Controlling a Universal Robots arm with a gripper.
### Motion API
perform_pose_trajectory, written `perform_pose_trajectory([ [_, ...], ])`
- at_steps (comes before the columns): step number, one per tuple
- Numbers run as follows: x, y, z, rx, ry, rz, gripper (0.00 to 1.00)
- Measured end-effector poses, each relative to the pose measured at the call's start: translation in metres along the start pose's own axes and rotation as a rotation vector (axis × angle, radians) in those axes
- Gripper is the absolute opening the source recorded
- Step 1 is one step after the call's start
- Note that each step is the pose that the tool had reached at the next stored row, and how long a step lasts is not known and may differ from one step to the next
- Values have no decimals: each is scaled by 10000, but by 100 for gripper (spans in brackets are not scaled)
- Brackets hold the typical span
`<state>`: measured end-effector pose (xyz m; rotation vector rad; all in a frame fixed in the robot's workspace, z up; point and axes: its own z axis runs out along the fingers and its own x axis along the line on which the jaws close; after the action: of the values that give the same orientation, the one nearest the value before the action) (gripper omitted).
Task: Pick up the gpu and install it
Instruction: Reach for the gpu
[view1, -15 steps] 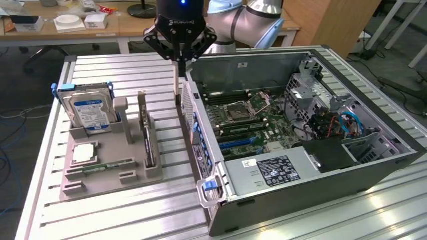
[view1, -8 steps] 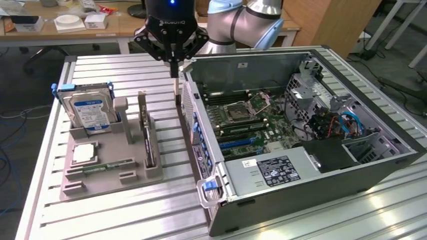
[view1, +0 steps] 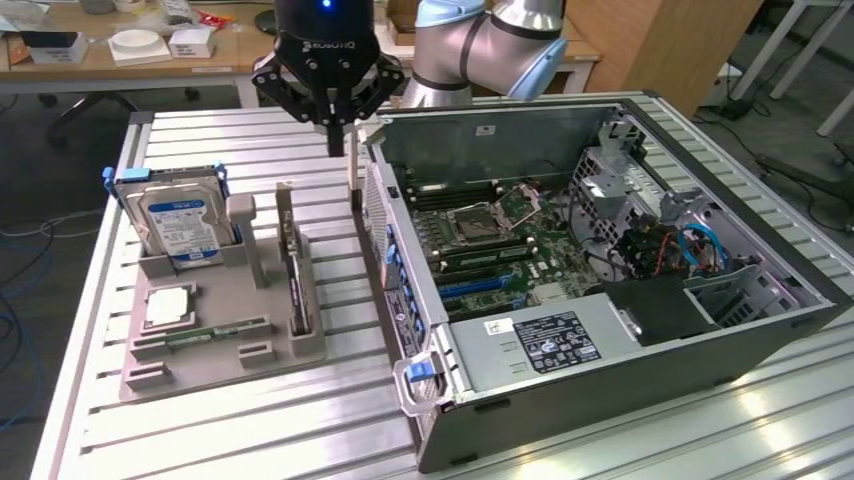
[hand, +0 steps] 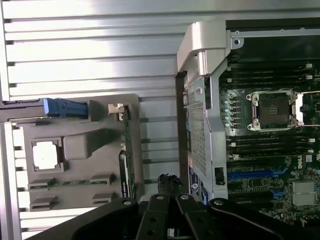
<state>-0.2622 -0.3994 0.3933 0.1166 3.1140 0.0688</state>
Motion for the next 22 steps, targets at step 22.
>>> perform_pose_trajectory([
  [22,357,-31,-10,0,0,0,10],
])
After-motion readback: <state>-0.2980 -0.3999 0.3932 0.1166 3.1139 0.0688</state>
